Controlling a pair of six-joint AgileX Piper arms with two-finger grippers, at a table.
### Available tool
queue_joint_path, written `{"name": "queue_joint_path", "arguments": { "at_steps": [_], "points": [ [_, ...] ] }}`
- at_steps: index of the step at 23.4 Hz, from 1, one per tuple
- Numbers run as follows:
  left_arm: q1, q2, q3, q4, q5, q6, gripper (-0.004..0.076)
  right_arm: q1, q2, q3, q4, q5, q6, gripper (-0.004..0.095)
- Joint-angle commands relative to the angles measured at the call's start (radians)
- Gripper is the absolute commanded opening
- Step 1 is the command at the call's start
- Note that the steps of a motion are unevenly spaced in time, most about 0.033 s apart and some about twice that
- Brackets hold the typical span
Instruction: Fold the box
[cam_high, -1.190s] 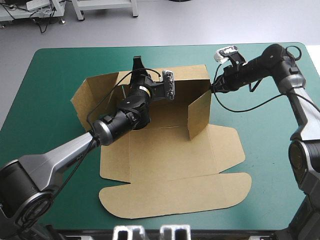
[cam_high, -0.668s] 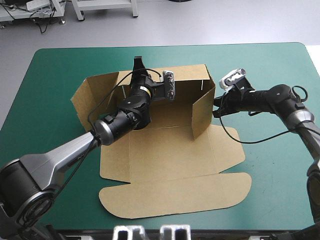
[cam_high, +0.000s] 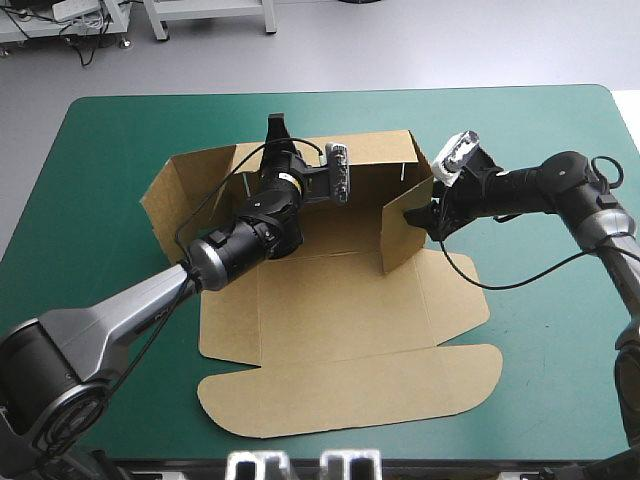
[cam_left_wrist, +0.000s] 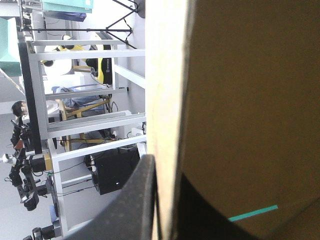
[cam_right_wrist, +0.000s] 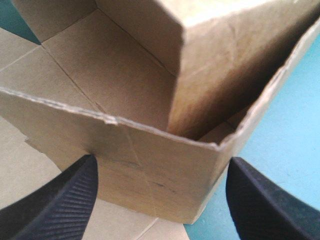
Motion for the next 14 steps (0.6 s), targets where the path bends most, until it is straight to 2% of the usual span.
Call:
{"name": "queue_joint_path", "arguments": {
  "at_steps": [1, 5, 8, 14],
  "points": [
    [-0.003, -0.041, -0.021, -0.041, 0.013, 0.007, -0.0008, 0.000, -0.025, -0.033, 0.105, -0.018, -0.032, 0.0677],
    [-0.035, -0.041, -0.021, -0.045, 0.028, 0.011, -0.0008, 0.047, -0.021, -0.033, 0.131, -0.103, -0.048, 0.0678],
    [-0.038, -0.041, -0.026, -0.045, 0.032, -0.056, -0.0008, 0.078, -0.021, -0.033, 0.133, -0.175, -0.048, 0.0677],
    [-0.038, -0.020, -0.093, -0.049, 0.113, -0.072, -0.0008, 0.080, -0.021, -0.033, 0.140, -0.219, -0.005, 0.0677]
  ]
}}
